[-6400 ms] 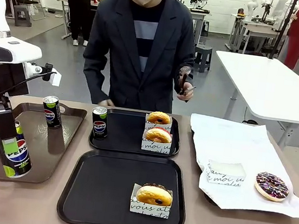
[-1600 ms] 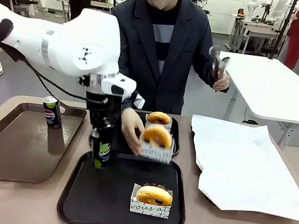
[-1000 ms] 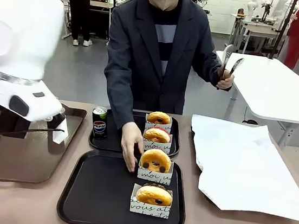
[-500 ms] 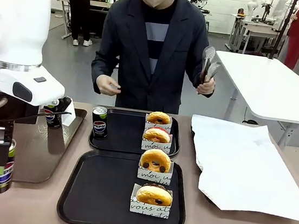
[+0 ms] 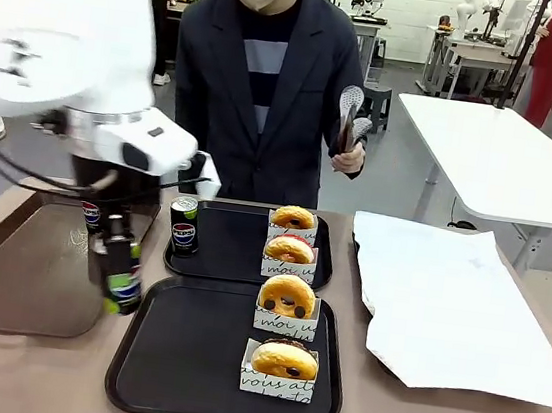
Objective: Set up donuts and drinks on trays.
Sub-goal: Pick up one Pepsi coke from the Handle tray and place it on the Flat Tray without a Pepsi coke.
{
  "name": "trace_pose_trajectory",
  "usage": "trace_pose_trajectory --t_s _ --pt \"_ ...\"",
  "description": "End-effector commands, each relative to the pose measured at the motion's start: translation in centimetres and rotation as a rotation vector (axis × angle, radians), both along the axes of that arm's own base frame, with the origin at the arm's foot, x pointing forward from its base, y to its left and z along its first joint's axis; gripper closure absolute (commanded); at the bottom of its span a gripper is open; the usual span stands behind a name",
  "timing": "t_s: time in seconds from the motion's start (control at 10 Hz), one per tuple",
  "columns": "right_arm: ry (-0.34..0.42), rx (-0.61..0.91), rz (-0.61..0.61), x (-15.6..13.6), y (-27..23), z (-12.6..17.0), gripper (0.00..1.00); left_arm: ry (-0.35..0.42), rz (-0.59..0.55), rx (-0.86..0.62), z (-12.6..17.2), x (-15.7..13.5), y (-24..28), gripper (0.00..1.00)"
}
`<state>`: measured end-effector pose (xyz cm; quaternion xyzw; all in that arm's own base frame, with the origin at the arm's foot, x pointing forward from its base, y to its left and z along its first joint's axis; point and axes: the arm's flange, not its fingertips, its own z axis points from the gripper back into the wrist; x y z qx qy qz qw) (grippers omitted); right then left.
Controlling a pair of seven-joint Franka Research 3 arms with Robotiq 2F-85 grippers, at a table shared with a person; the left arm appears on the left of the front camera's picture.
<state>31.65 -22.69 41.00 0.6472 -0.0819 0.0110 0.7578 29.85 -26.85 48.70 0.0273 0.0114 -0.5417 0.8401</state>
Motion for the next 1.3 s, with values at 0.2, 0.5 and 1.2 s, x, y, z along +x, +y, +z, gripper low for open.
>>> trace_pose_trajectory --t_s 0.2,0.5,1.2 --pt "-0.010 0.006 0.000 0.0 0.0 0.1 0.00 0.057 -0.027 -0.091 -3.2 5.3 -4.0 0.41" --pt "-0.010 0.006 0.000 0.0 0.0 0.1 0.00 0.019 -0.036 -0.135 -6.0 7.0 -4.2 0.41" --pt "-0.010 0.006 0.000 0.0 0.0 0.1 0.00 0.043 -0.026 -0.063 -9.5 9.3 -4.4 0.41"
